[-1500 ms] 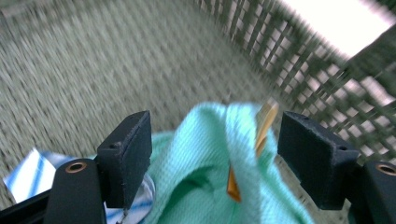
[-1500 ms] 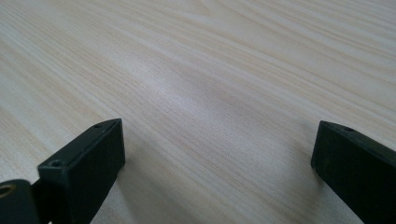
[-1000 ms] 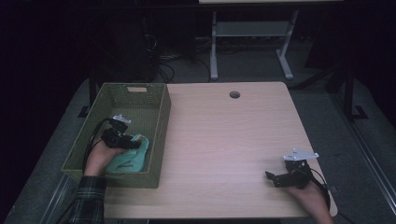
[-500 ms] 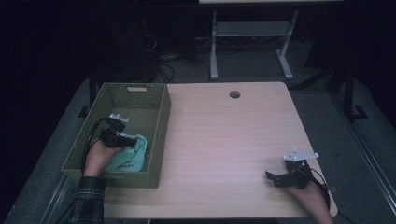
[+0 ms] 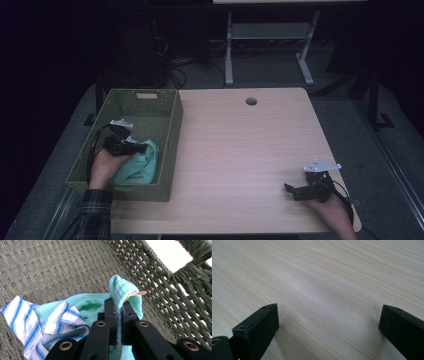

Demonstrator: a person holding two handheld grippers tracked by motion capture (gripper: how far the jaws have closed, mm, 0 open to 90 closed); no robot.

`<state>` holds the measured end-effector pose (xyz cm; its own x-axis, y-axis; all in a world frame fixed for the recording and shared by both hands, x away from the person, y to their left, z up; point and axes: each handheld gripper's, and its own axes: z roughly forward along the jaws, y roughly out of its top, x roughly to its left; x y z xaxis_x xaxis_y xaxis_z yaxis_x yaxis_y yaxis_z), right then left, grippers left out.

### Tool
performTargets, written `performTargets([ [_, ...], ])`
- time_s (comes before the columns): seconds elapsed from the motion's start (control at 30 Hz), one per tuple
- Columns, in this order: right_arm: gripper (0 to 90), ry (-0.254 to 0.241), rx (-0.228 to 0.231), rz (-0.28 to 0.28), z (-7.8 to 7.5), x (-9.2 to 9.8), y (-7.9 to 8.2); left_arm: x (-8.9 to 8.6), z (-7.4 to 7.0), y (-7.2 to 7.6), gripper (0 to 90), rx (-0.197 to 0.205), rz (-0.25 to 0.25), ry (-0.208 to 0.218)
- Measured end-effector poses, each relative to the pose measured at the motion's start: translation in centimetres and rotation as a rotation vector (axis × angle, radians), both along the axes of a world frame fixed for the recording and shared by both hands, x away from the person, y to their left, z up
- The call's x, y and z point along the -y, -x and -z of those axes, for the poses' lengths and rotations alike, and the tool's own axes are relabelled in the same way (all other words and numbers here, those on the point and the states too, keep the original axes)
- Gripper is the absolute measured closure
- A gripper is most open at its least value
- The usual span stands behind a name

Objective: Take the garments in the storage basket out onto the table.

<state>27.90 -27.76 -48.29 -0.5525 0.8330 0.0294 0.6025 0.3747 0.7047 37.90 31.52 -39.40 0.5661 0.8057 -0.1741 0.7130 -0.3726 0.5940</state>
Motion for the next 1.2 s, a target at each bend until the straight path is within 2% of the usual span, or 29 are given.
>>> performTargets([
  [0.23, 2.4, 0.000, 0.000, 0.003, 0.0, 0.0, 0.0, -0.6, -1.2, 0.2, 85.7, 0.043, 0.002, 0.074],
  [0.53, 2.4, 0.001, 0.000, 0.019, 0.0, -0.1, 0.0, -1.1, -2.9, 0.7, 85.7, 0.086, -0.013, 0.114],
  [0.87, 2.4, 0.003, 0.000, 0.017, 0.0, -0.1, 0.0, -0.7, -5.1, 1.6, 85.7, 0.136, 0.016, 0.155],
  [1.03, 2.4, 0.003, 0.000, 0.017, 0.0, -0.1, 0.0, -0.7, -6.2, 1.7, 85.7, 0.152, 0.027, 0.184],
  [1.13, 2.4, 0.002, 0.000, 0.018, 0.0, -0.1, 0.0, -0.6, -7.0, 1.6, 85.7, 0.159, 0.032, 0.183],
  [1.2, 2.4, 0.002, 0.001, 0.018, 0.0, -0.1, 0.0, -0.5, -7.9, 1.6, 85.8, 0.173, 0.040, 0.202],
])
